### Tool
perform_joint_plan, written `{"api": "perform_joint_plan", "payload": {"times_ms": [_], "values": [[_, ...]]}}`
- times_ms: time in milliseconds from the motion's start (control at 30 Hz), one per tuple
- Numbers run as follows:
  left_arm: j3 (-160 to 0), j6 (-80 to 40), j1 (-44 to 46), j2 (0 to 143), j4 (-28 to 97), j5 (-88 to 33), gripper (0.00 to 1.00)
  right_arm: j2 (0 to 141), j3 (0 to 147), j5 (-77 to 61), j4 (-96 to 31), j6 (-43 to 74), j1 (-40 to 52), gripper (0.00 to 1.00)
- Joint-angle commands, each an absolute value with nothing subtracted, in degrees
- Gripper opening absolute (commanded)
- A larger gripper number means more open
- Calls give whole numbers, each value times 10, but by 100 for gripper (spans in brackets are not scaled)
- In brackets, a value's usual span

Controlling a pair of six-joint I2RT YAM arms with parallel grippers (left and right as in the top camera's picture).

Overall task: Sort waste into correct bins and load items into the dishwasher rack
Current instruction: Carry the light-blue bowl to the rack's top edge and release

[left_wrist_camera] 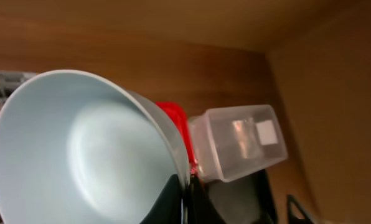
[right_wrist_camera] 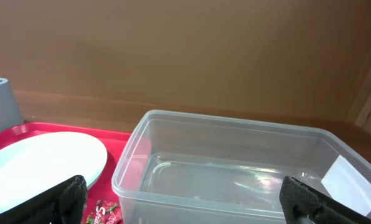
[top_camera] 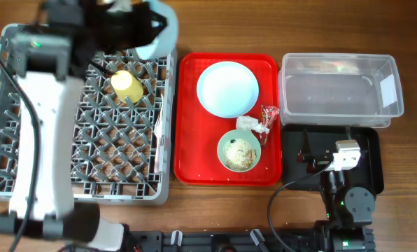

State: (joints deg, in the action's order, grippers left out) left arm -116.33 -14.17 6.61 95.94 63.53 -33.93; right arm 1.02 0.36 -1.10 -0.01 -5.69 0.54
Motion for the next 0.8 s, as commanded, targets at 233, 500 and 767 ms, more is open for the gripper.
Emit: {"api": "perform_joint_plan", "payload": {"times_ms": [233,500,767], "values": [[-1151,-62,-71,1175,642,-835,4,10,3,-16,2,-60,3,99],[-1151,-62,-111,1298,632,-844,4,10,3,-16,2,-60,3,100],[-1151,-32,-112,1355,632,-844,4,10,3,-16,2,-60,3,100]]}}
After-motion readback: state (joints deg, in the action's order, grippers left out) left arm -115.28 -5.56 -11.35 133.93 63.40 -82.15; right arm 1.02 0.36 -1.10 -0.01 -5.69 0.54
